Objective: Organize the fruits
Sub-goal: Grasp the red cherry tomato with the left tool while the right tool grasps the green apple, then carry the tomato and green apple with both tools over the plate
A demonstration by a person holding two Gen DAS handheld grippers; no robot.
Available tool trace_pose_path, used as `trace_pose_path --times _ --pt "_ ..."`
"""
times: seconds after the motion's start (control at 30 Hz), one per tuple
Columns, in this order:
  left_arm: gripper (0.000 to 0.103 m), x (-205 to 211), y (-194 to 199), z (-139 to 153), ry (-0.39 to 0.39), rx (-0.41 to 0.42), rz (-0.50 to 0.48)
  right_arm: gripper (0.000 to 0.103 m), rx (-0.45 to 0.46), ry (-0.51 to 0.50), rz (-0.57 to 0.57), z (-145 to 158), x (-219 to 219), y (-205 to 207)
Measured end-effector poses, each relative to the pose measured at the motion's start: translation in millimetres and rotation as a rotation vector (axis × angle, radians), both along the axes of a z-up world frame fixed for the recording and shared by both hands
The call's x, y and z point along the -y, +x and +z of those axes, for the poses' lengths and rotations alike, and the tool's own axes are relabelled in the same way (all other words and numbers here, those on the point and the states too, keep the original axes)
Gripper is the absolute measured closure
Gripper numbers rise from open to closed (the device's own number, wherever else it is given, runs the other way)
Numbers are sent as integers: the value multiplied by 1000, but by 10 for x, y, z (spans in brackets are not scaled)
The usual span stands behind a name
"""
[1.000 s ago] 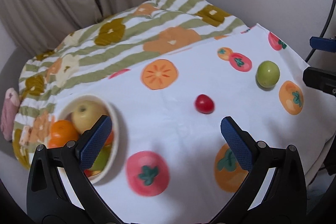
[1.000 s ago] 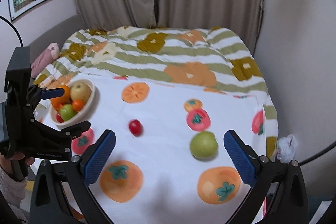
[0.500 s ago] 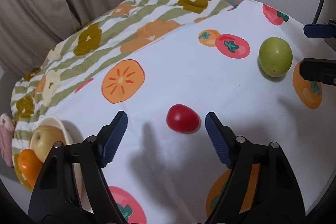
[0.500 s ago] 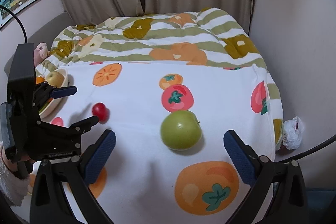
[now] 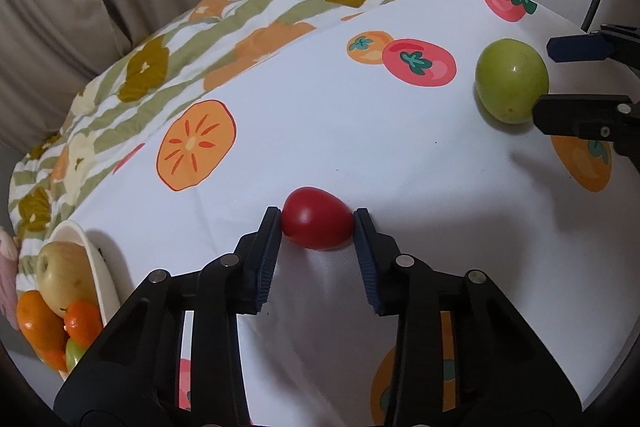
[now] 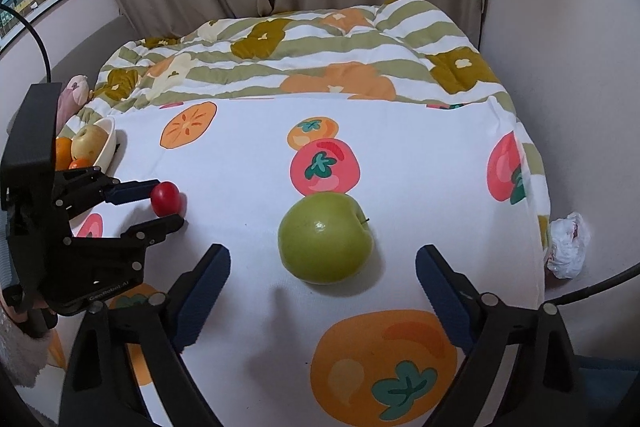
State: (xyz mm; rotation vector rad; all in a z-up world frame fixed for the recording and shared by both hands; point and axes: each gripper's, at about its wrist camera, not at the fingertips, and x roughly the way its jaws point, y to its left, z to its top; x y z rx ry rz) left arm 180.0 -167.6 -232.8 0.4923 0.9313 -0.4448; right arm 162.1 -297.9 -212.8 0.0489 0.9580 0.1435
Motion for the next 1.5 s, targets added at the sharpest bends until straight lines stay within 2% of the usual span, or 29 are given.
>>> trace_pose_path --times 0.2,0.4,0.67,0.73,0.9,1.23,1.5 --pt "62 -10 -8 8 16 -4 13 14 -1 16 10 -57 -27 71" --pt "62 -77 11 21 9 -5 47 29 -15 37 12 -118 -21 153" --pt "62 -145 17 30 0 -3 78 40 -29 21 12 -188 -28 217" --pt "62 -154 13 38 -2 -1 84 49 -32 7 9 -201 -28 231" --pt "62 -214 0 94 -11 9 100 50 -28 5 16 -177 -10 243" --pt "62 -565 -62 500 -56 63 159 50 58 -3 99 346 -391 202" --pt "62 -1171 -78 918 -68 119 267 50 107 20 195 723 -978 217"
